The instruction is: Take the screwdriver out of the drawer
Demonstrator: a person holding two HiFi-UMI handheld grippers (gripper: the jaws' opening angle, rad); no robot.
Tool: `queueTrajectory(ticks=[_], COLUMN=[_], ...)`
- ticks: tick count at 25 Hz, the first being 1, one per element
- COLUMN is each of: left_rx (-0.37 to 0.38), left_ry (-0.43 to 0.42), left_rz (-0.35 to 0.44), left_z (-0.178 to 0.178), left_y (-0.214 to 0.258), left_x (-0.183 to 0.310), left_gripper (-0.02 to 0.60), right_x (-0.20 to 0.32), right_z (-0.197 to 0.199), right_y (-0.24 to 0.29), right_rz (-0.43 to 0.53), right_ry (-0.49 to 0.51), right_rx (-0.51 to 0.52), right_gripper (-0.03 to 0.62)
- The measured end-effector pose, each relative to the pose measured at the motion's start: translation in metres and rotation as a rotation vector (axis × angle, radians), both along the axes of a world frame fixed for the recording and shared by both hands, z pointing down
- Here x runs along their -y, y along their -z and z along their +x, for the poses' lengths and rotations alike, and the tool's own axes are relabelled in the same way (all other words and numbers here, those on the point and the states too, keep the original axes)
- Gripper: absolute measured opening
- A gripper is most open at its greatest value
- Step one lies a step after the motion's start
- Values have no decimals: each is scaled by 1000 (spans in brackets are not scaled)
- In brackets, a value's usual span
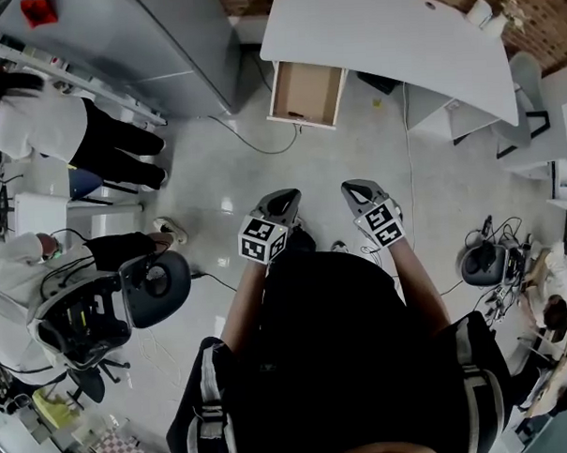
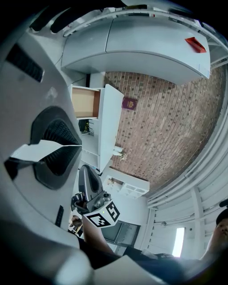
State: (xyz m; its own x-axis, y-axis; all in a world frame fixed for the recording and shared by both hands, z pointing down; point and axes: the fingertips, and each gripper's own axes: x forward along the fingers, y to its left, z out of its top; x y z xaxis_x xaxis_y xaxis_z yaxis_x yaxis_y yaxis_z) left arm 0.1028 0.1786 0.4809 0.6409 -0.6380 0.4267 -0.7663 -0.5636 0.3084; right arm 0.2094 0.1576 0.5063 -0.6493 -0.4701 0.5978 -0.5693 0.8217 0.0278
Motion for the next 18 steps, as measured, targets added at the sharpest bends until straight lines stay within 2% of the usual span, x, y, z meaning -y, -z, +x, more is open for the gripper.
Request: queueTrajectory(ticks=[11, 18], left_rx=[-18, -34], left_ry=[-74, -140], left_rz=[-10, 8], left_z=[-22, -33], left_y=[-5, -1], left_x=[32, 41], left_gripper=[18, 18], right_x=[26, 42], right_z=[-17, -56], right_y=[-9, -7], right_rz=[-19, 2], right_ry=[-85, -93], right_rx=[-23, -28], right_gripper=[55, 57])
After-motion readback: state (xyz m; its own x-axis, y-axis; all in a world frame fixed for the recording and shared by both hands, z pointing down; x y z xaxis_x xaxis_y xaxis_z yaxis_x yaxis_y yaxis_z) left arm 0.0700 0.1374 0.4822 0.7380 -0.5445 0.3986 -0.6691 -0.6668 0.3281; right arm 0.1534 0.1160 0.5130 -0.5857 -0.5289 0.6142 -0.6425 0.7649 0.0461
